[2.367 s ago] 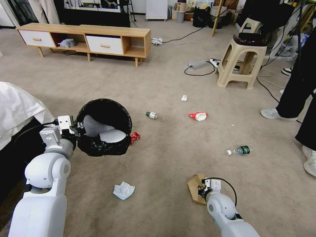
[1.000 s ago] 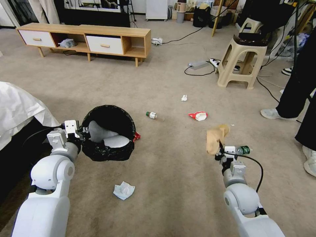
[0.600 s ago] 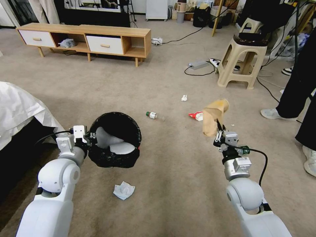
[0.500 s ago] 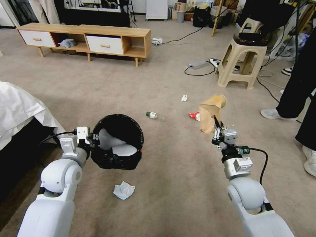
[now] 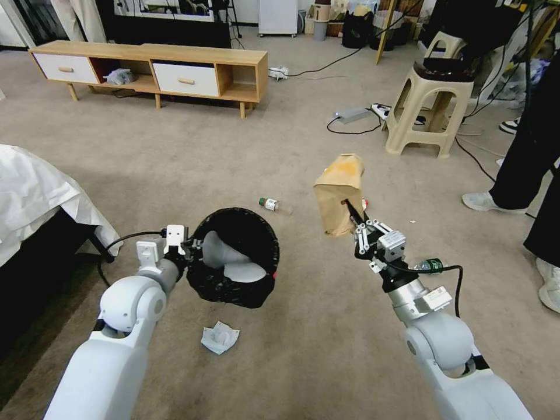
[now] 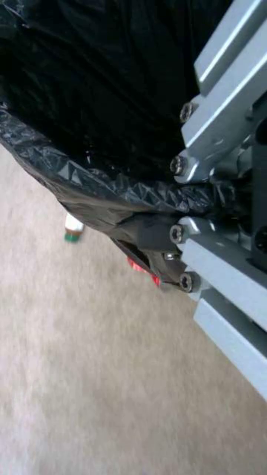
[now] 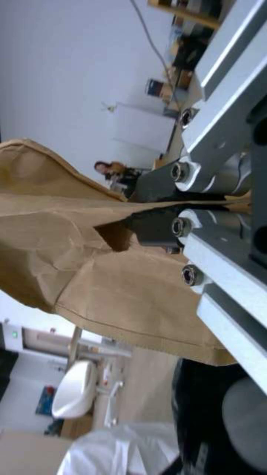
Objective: Pick up the trash bin and place the garbage on the floor into it.
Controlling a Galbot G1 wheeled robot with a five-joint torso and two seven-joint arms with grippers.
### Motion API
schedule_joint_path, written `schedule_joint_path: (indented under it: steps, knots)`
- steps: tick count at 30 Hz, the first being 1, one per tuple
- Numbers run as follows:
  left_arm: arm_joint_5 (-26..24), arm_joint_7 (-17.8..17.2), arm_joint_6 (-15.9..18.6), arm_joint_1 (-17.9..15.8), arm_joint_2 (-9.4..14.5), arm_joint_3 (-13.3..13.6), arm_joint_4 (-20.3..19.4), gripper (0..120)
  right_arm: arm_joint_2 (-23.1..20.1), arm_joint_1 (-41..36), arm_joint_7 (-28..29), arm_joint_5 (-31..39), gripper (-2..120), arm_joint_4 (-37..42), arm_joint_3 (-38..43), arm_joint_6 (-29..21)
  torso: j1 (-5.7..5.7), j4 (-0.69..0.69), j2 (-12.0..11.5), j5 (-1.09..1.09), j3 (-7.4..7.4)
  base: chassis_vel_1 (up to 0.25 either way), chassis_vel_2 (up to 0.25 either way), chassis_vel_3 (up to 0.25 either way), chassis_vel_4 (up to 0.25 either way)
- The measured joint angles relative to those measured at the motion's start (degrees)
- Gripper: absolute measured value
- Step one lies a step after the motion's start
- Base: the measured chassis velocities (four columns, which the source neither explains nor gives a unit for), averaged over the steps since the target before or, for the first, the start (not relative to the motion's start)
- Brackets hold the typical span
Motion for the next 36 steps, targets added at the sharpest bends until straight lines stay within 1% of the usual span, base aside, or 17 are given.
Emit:
schedule_joint_path:
  steps: [3,5,6,8,9,11,12,14,15,17,18,19,21,22,25,28,36]
  knots:
    - [-0.9,0.2,-0.1,-0.5,-0.1,1.3,0.1,0,-0.1,0.0,-1.2,0.1,0,-0.1,0.1,0.4,0.00,0.00,0.0,0.00,0.00,0.000,0.000,0.000,0.000]
    - [-1.7,0.6,-0.5,-1.3,-0.3,3.2,0.5,0,-0.2,0.0,-2.5,0.1,0,-0.4,0.1,0.9,0.00,0.00,0.0,0.01,0.00,0.000,0.000,0.000,0.000]
    - [-1.7,0.6,-0.5,-1.3,-0.3,3.2,0.5,0,-0.2,0.0,-2.5,0.1,0,-0.4,0.1,0.9,0.00,0.00,0.0,0.01,0.00,0.000,0.000,0.000,0.000]
    - [-1.8,1.3,-1.2,-1.9,-0.6,4.9,0.9,0,-0.4,-0.1,-3.5,0.1,0,-0.6,0.2,1.1,0.00,0.00,0.0,0.00,0.00,0.000,0.000,0.000,0.000]
    - [-1.8,1.3,-1.2,-1.9,-0.6,4.9,0.9,0,-0.4,-0.1,-3.5,0.1,0,-0.6,0.2,1.1,0.00,0.00,0.0,0.00,0.00,0.000,0.000,0.000,0.000]
    - [-2.0,2.2,-2.0,-2.4,-0.9,6.3,1.4,0,-0.6,-0.3,-4.2,0.1,0,-0.8,0.2,1.3,0.00,0.00,0.0,0.00,0.00,0.000,0.000,0.000,0.000]
    - [-2.0,2.2,-2.0,-2.4,-0.9,6.3,1.4,0,-0.6,-0.3,-4.2,0.1,0,-0.8,0.2,1.3,0.00,0.00,0.0,0.00,0.00,0.000,0.000,0.000,0.000]
    - [-2.3,3.3,-3.2,-3.1,-1.1,8.4,2.3,0,-1.0,-0.6,-5.0,0.1,0,-1.1,0.4,1.5,0.00,0.00,0.0,0.00,0.00,0.000,0.000,0.000,0.000]
    - [-2.3,3.3,-3.2,-3.1,-1.1,8.4,2.3,0,-1.0,-0.6,-5.0,0.1,0,-1.1,0.4,1.5,0.00,0.00,0.0,0.00,0.00,0.000,0.000,0.000,0.000]
    - [-2.9,3.7,-3.7,-3.5,-1.2,9.6,2.6,0,-1.3,-0.7,-5.5,0.1,0,-1.3,0.5,1.6,0.00,0.00,0.0,0.00,0.00,0.000,0.000,0.000,0.000]
    - [-3.5,3.9,-3.8,-3.9,-1.4,10.8,3.0,0,-1.3,-0.8,-5.8,0.1,0,-1.5,0.5,1.6,0.00,0.00,0.0,0.00,0.00,0.000,0.000,0.000,0.000]
    - [-3.5,3.9,-3.8,-3.9,-1.4,10.8,3.0,0,-1.3,-0.8,-5.8,0.1,0,-1.5,0.5,1.6,0.00,0.00,0.0,0.00,0.00,0.000,0.000,0.000,0.000]
    - [-4.7,3.9,-4.0,-4.3,-1.8,12.7,3.5,0,-1.4,-0.9,-6.4,0.1,0,-1.7,0.6,1.8,0.00,0.00,0.0,0.00,0.00,0.000,0.000,0.000,0.000]
    - [-4.7,3.9,-4.0,-4.3,-1.8,12.7,3.5,0,-1.4,-0.9,-6.4,0.1,0,-1.7,0.6,1.8,0.00,0.00,0.0,0.00,0.00,0.000,0.000,0.000,0.000]
    - [-5.8,3.7,-4.0,-4.8,-2.1,14.4,3.9,0,-1.6,-0.9,-7.5,0.1,0,-2.1,0.8,2.2,0.00,0.00,0.0,0.00,0.00,0.000,0.000,0.000,0.000]
    - [-6.3,3.5,-4.0,-5.1,-2.3,15.4,4.3,0,-1.7,-1.0,-8.1,0.1,0,-2.3,1.0,2.4,0.00,0.00,0.0,0.00,0.00,0.000,0.000,0.000,0.000]
    - [-6.6,3.4,-4.2,-5.5,-3.2,16.9,5.2,0,-1.7,-1.1,-9.1,0.0,0,-2.8,1.1,2.6,0.00,0.00,0.0,0.00,0.00,0.000,0.000,0.000,0.000]
